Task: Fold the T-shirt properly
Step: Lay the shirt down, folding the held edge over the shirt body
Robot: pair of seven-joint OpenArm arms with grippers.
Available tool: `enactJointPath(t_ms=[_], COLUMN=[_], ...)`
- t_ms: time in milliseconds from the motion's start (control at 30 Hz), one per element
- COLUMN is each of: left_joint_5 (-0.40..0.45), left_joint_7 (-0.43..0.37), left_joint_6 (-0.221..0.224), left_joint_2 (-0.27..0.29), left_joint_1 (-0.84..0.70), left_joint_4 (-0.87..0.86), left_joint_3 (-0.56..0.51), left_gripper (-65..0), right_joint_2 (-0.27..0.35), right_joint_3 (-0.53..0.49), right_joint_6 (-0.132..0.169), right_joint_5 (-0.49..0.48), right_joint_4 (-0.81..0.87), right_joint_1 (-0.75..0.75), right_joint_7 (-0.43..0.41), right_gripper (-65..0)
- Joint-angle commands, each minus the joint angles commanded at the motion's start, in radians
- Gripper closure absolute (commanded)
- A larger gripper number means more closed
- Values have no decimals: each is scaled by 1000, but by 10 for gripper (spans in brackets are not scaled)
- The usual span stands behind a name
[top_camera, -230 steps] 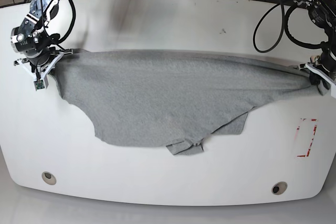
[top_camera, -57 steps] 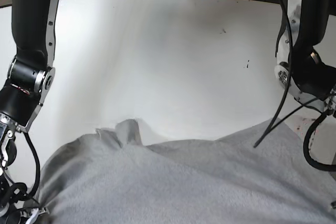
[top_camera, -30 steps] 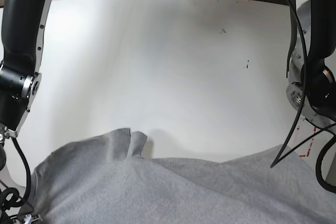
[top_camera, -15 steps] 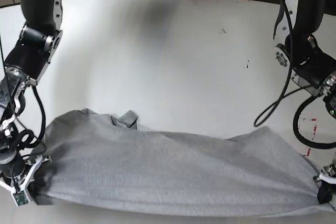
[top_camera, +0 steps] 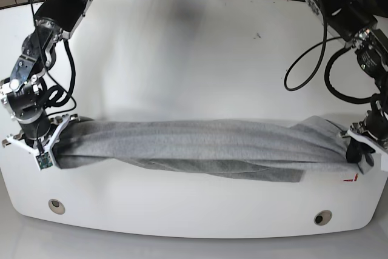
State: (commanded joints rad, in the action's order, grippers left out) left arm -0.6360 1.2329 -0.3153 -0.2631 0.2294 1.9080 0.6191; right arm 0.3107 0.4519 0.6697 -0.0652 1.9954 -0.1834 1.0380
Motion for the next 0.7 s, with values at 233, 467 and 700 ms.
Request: enactJointPath(t_ms=[233,467,700], left_joint_5=[-92,-138,-137], left_joint_7=[0,0,0], left_joint_6=[3,3,3], left_joint_2=[-54,-66,-66], left_joint_1=[-184,-341,-470], left_joint_4=[0,0,-2], left_joint_3=[44,112,130], left_gripper=[0,0,0], right_joint_2=[-58,-123,-176], right_joint_3=[77,146,161], right_joint_6=[2,28,28], right_joint_5=[0,9,3], right_joint_4=[26,26,23], right_joint_1=[172,302,437], right_joint_7=[0,-3,-5], right_gripper=[0,0,0])
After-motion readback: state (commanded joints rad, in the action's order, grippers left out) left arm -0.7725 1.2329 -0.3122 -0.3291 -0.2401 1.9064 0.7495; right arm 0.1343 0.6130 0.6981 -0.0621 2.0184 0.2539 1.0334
